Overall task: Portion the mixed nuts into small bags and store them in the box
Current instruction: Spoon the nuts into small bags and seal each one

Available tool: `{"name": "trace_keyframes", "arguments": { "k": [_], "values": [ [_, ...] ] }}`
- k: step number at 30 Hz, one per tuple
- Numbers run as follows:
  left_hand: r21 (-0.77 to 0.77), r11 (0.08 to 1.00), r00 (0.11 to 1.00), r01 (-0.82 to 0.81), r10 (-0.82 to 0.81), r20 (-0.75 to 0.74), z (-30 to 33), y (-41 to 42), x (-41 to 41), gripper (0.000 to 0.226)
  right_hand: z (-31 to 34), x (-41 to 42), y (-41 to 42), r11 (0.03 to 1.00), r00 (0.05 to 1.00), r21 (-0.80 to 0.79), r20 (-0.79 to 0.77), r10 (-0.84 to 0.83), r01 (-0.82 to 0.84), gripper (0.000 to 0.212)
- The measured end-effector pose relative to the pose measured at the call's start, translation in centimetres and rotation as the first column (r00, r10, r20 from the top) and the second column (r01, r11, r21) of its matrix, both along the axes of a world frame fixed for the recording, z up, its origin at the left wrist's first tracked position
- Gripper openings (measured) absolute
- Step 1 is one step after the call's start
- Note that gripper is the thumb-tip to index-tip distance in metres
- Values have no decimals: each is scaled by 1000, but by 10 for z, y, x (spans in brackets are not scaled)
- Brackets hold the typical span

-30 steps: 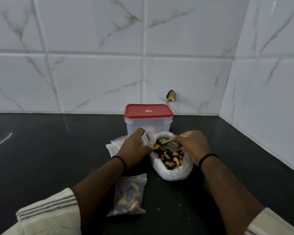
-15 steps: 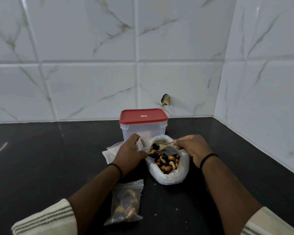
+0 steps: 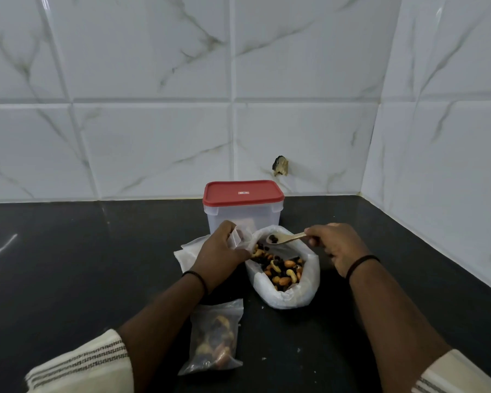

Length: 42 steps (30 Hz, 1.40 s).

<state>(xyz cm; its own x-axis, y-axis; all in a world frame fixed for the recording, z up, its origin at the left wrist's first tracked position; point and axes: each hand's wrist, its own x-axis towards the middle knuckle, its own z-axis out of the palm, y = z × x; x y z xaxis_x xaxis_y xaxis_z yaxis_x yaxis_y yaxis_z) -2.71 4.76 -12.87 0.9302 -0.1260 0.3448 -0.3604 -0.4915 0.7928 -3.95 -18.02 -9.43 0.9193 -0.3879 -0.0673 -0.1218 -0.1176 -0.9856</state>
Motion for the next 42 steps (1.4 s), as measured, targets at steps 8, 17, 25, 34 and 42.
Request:
{"name": "trace_keyframes", "arguments": {
  "k": [8, 17, 25, 34, 42],
  "values": [
    [-51, 999, 1000, -8, 7, -2, 5, 0, -2, 32, 17, -16, 15, 991, 979, 34, 161, 123, -130, 16],
    [-76, 997, 1000, 12, -13, -25, 3, 2, 0, 36, 21, -24, 27, 860, 799, -348, 352, 488, -372, 14],
    [-73, 997, 1000, -1, 2, 5, 5, 3, 0, 30, 21, -25, 29, 807, 725, -392, 374, 578, -442, 26],
    [-64, 998, 1000, -13, 13, -2, 4, 3, 1, 25, 21, -22, 29, 966, 876, 59, 439, 200, -251, 13],
    [124, 990, 997, -64, 57, 60, 2, 2, 1, 31, 1, -4, 16, 845, 967, -494, 235, -95, 203, 15]
  ]
}}
